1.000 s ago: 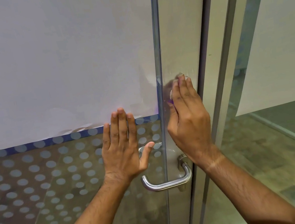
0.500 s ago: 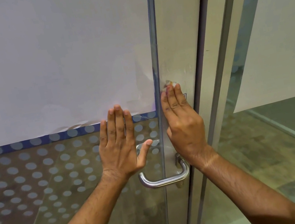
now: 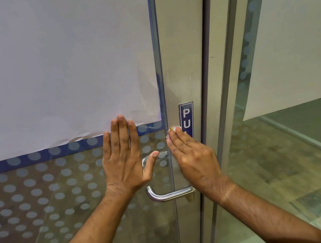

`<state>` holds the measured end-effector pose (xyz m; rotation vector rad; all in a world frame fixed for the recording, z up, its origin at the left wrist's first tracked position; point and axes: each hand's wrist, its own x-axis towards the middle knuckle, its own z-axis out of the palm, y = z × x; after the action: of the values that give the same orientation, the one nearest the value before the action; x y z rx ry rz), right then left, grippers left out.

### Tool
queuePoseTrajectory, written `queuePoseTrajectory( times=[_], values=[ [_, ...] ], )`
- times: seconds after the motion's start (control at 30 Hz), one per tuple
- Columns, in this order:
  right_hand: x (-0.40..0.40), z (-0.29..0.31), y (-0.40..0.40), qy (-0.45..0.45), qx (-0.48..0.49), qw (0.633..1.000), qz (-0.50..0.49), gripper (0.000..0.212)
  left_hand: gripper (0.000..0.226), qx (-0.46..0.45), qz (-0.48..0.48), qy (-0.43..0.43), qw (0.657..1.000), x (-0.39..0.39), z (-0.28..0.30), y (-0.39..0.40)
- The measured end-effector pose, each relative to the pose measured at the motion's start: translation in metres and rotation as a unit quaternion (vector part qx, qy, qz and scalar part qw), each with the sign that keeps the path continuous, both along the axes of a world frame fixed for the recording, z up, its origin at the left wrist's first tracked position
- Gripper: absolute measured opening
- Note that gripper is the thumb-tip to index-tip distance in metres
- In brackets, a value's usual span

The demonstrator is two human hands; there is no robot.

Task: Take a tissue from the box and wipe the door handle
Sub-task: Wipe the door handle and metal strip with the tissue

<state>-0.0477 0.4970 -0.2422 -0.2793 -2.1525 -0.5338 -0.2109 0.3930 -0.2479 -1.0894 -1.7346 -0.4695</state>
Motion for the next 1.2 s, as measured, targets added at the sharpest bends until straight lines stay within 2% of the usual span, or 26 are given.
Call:
queuePoseTrajectory(
  times=[0.07,0.17,0.23,0.27,0.33,0.4,0.47,0.63,0.73,0.9,0.97,1.07,1.2],
  values=[
    [0.004,-0.004,0.0,-0.014,-0.011,1.0,-0.001,0.034,0.1,-0.001,-0.001,-0.002,1.0,0.0,0.0,0.0],
    [0.017,-0.006,-0.004,-0.111,-0.101,0.989,-0.012,0.039,0.1,-0.005,-0.001,-0.008,1.0,0.001,0.0,-0.002],
    [0.027,-0.006,-0.002,-0.132,-0.164,0.978,0.012,0.034,0.1,-0.005,-0.002,-0.011,1.0,0.001,0.0,-0.001],
    [0.032,-0.005,-0.001,-0.096,-0.215,0.971,0.049,0.035,0.1,-0.006,-0.002,-0.011,1.0,0.001,0.0,-0.001],
    [0.043,-0.001,0.001,0.052,-0.326,0.936,0.126,0.043,0.099,-0.005,0.0,-0.009,1.0,0.0,0.0,-0.001],
    [0.05,0.005,0.003,0.17,-0.364,0.905,0.141,0.047,0.099,-0.006,0.003,-0.008,1.0,0.0,-0.001,-0.001],
    [0.051,0.01,0.001,0.203,-0.349,0.905,0.132,0.049,0.099,-0.006,0.006,-0.007,1.0,-0.001,-0.001,0.0],
    [0.03,0.013,-0.004,0.199,-0.248,0.942,0.11,0.041,0.099,-0.004,0.002,-0.007,1.0,-0.001,-0.001,0.0],
    [0.012,0.009,-0.007,0.152,-0.208,0.963,0.083,0.029,0.098,-0.006,0.004,-0.005,1.0,-0.001,-0.001,0.0],
    [0.007,-0.009,-0.004,0.066,-0.154,0.985,0.037,0.026,0.099,-0.003,0.005,-0.006,1.0,0.0,-0.001,0.001],
    [0.01,-0.016,-0.005,0.017,-0.163,0.986,0.026,0.024,0.099,-0.003,0.005,-0.007,1.0,0.0,0.0,0.001],
    [0.009,-0.017,-0.006,-0.028,-0.23,0.973,0.021,0.016,0.099,0.0,0.006,-0.007,1.0,0.0,0.0,0.001],
    [0.014,-0.014,-0.007,-0.097,-0.213,0.972,-0.007,0.015,0.101,0.001,0.002,-0.009,1.0,0.001,0.0,0.0]
  ],
)
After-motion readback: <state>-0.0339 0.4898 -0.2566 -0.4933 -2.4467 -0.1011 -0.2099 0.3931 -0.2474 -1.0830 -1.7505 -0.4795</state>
